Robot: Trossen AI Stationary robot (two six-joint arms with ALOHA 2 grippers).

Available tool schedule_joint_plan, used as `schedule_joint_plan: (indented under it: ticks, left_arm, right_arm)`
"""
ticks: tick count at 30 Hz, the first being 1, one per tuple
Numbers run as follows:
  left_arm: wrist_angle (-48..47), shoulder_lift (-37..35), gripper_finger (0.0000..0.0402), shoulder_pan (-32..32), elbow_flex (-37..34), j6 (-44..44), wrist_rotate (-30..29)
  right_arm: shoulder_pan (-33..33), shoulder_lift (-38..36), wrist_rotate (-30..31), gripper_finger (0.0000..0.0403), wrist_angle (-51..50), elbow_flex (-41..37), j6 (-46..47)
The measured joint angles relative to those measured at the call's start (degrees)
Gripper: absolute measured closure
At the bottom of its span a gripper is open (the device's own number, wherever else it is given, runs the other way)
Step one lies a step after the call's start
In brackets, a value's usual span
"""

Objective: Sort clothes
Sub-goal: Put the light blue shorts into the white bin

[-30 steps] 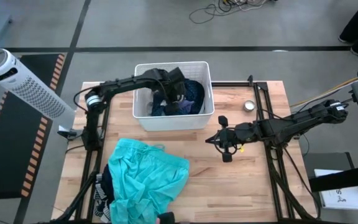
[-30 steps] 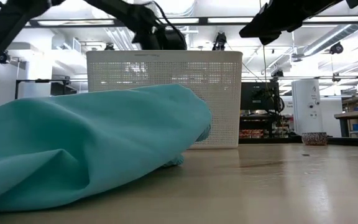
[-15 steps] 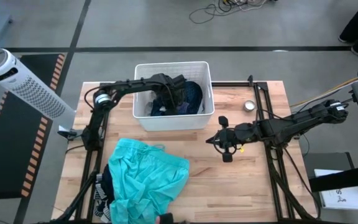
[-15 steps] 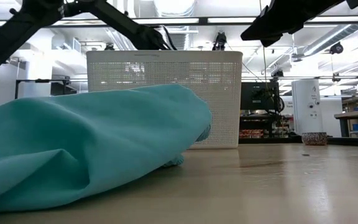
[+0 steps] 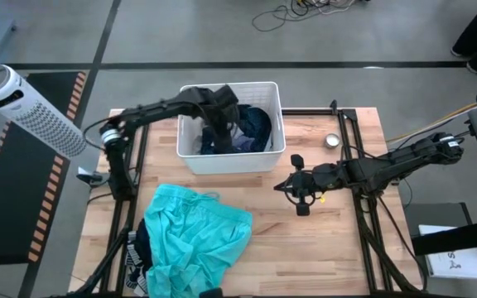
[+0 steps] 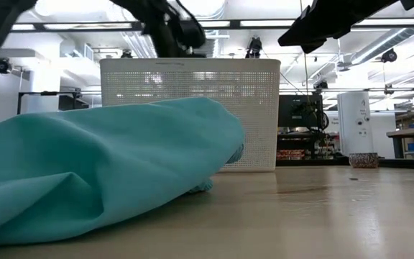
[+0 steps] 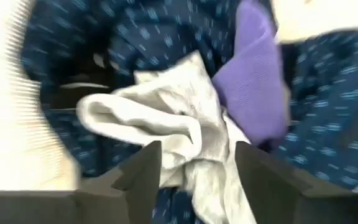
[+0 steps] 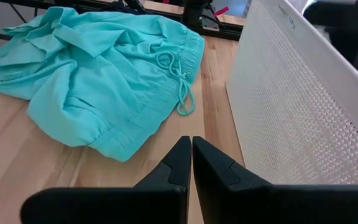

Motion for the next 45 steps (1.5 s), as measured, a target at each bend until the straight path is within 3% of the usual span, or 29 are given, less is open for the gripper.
schedule_joint_plan:
  ticks: [6, 12, 24, 32, 45]
  left_arm:
    - [-0.93, -8.59, 0.0167, -0.75, -0.07, -1.35, -0.28]
    - [-2.4, -16.77, 0.0161, -3.45, -0.2, -1.39, -1.17]
    - [-5.63, -28.02, 0.0186, -19.63, -1.3, -6.18, -12.28]
    - [-7.54, -31.01, 0.0178, -31.97, -4.1, -13.36, -21.15]
    - [-6.2, -30.97, 0.0164, -47.2, -20.32, -28.43, -20.72]
  right_arm:
    - [0.0, 0.0, -0.02, 0.0403, 1.04, 0.0, -0.66]
    - [0.0, 0.0, -0.02, 0.0403, 1.11, 0.0, -0.68]
    - [0.0, 0.0, -0.04, 0.0403, 1.1, 0.0, -0.66]
    - [0.01, 0.0, -0.12, 0.0403, 1.09, 0.0, -0.62]
    - [0.0, 0.0, -0.46, 0.0403, 1.07, 0.0, -0.42]
